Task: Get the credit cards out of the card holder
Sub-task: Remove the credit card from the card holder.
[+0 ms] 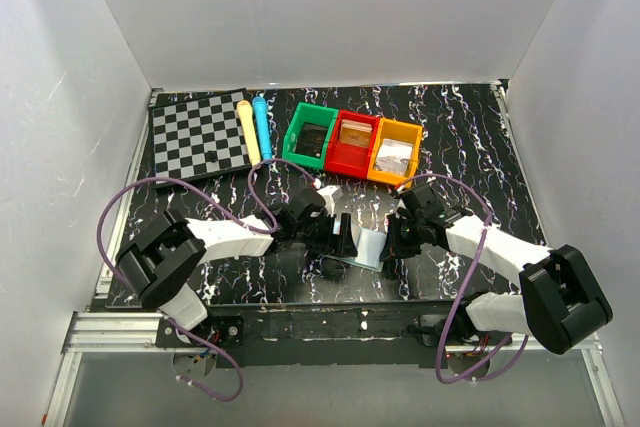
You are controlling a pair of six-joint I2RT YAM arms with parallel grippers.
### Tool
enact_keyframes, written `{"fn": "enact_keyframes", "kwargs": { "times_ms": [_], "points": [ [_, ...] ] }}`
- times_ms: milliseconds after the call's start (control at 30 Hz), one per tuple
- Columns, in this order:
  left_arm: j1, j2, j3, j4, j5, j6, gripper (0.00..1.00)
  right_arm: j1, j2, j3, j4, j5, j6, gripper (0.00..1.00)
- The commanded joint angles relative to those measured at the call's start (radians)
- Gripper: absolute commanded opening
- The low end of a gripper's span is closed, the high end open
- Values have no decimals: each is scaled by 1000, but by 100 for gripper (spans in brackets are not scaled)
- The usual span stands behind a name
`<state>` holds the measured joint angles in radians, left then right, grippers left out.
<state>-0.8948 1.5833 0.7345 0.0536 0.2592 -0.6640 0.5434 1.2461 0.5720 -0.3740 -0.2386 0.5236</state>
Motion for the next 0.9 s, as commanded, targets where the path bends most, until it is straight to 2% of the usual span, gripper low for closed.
{"fn": "enact_keyframes", "kwargs": {
  "times_ms": [0, 400, 733, 867],
  "points": [
    [-21, 6, 40, 37, 41, 30, 73, -5, 7, -8, 7, -10, -4, 1],
    [-52, 32, 103, 52, 77, 63, 73, -5, 3, 0, -5, -5, -8, 1],
    [-133, 148, 258, 20, 133, 109, 73, -7, -39, -3, -36, 18, -8, 2],
    [-141, 156, 276, 5, 132, 112, 73, -8, -71, -6, -69, 38, -2, 23]
  ]
}}
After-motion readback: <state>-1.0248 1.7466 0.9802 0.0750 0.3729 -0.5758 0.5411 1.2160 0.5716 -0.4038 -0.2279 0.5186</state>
